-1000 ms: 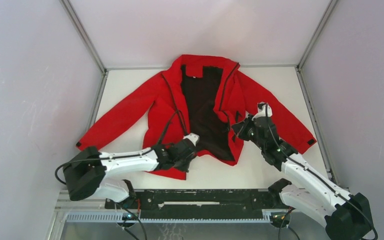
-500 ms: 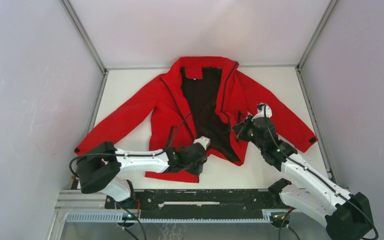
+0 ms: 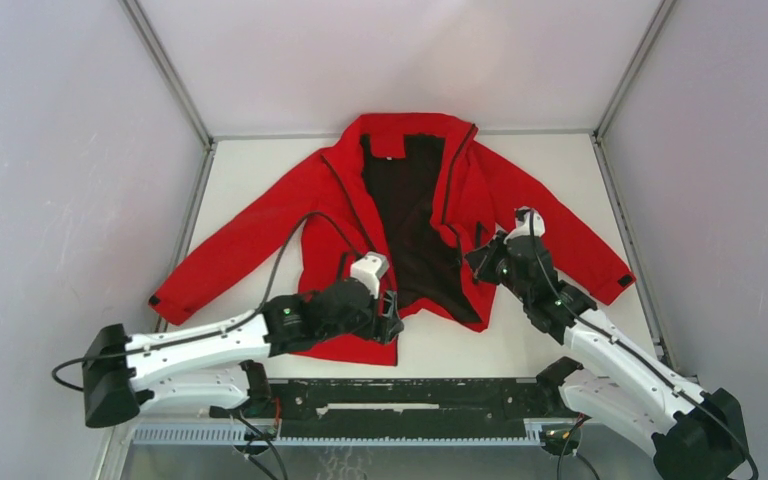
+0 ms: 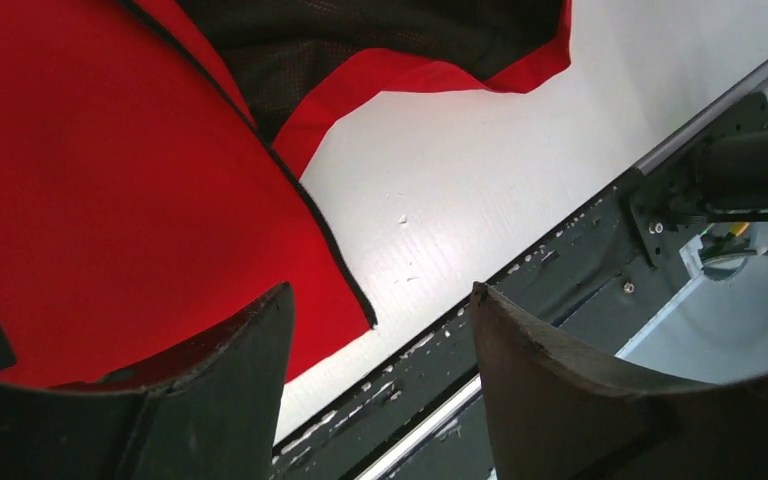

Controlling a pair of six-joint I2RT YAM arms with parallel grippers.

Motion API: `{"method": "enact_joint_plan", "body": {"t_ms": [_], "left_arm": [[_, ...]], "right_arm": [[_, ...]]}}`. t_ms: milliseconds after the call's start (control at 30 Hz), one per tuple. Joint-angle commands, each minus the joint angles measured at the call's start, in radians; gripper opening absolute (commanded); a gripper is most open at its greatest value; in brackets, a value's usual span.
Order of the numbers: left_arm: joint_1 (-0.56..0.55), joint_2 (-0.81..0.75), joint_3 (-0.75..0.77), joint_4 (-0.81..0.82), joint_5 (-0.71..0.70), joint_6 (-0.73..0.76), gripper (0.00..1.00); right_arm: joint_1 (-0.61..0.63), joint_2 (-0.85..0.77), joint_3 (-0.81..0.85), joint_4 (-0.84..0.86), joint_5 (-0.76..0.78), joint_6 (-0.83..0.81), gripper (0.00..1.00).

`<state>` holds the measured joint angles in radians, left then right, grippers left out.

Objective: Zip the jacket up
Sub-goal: Adjust the jacket at the center of the board, then pick up the jacket from the center of the board.

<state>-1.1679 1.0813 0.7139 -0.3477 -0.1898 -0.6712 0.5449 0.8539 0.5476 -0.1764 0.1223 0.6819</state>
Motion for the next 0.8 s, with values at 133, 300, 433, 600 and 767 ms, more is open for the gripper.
{"method": "enact_joint_plan", "body": {"t_ms": [133,300,433,600,767], "left_arm": [[-0.011,-0.132,-0.096,-0.168,-0.157,-0.175,0.74],[-0.063,-0.12,-0.123,-0.168,-0.234,-0.288,0.74],[-0.113,-0.044,-0.103,-0.168,-0.273,-0.322,0.74],[-0.146,0.071,-0.069,-0.17,-0.307,-0.365,0.74],[-0.156,0.157,-0.037,-0.139,-0.289,-0.382,0.74]], "right_arm": [[0.007,-0.005,0.021,0.035,0.013,-0.01,0.0],[0.006,-0.006,0.019,0.038,0.017,-0.007,0.0],[0.003,-0.004,0.018,0.038,0.016,-0.007,0.0],[0.001,-0.007,0.013,0.038,0.014,-0.01,0.0],[-0.009,-0.006,0.005,0.045,0.004,-0.01,0.0]]}}
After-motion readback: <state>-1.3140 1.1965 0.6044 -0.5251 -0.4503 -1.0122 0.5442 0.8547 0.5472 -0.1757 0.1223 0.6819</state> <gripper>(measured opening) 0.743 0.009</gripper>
